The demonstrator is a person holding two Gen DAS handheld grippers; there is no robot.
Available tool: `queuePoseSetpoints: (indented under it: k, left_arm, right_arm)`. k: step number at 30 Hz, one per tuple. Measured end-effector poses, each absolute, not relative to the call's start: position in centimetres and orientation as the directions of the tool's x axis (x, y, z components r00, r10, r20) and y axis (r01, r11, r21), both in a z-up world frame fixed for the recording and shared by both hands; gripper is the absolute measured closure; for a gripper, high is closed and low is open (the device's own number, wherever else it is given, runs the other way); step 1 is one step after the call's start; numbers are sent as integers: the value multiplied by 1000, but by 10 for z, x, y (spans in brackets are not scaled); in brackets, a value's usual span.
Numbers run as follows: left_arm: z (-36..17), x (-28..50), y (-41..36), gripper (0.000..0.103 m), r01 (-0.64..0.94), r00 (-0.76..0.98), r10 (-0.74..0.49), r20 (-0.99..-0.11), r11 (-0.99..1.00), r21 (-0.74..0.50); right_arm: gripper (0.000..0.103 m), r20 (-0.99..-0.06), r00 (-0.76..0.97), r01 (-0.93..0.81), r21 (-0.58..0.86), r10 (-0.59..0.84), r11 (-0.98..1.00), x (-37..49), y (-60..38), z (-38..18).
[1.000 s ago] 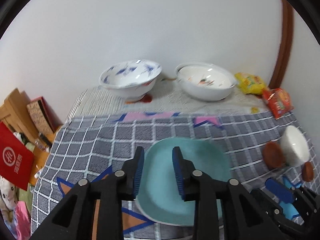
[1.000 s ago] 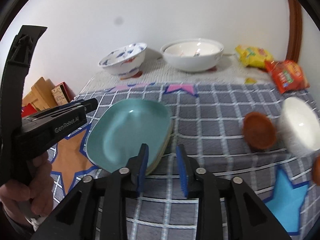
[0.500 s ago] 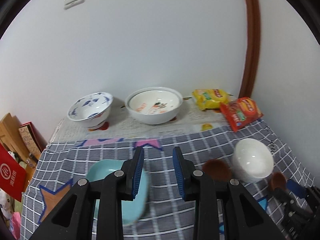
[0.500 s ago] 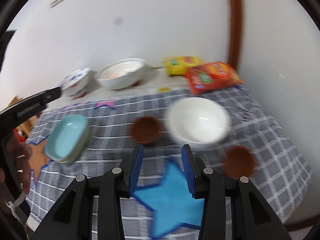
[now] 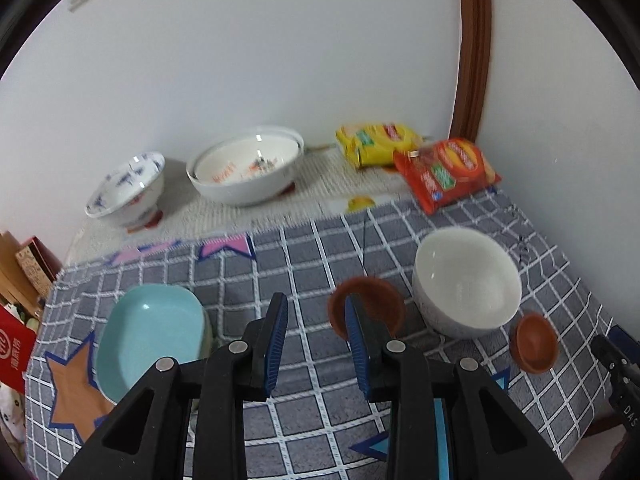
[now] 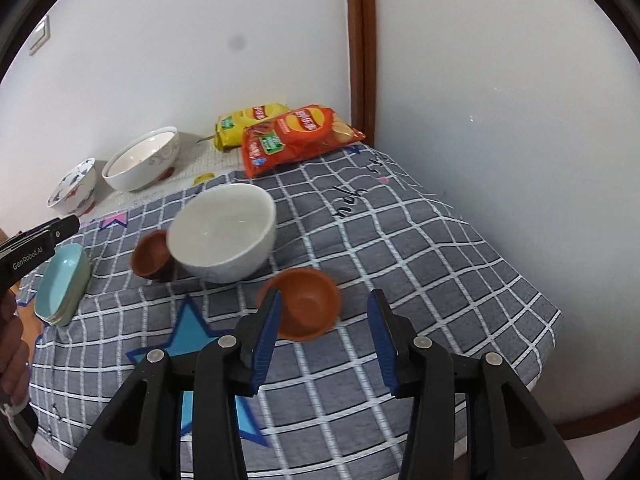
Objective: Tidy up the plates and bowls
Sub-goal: 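Grasp a small brown bowl with the right gripper while the left gripper grasps another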
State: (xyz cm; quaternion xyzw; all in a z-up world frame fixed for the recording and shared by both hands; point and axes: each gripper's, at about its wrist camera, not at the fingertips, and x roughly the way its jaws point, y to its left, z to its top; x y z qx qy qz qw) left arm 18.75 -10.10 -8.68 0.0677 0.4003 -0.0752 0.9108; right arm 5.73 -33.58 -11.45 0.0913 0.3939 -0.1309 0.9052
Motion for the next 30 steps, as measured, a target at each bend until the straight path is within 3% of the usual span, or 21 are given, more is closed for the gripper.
queuePoseSetpoints:
  k: [10, 26, 30]
  left_arm:
    - [-126, 222, -110, 75, 188, 601, -50, -798, 979, 80]
    - [-173, 262, -119, 75, 223, 491, -107, -864, 975, 6]
    - [-179, 267, -120, 75, 228, 483, -112, -869, 974, 1]
  right_arm:
    - [59, -779, 619, 318, 130, -102, 939, 78, -354, -156]
    - [59, -821, 568, 343, 165, -64, 925, 109, -366, -195]
    - [63, -822, 564, 345, 148, -79, 927, 113, -365, -199]
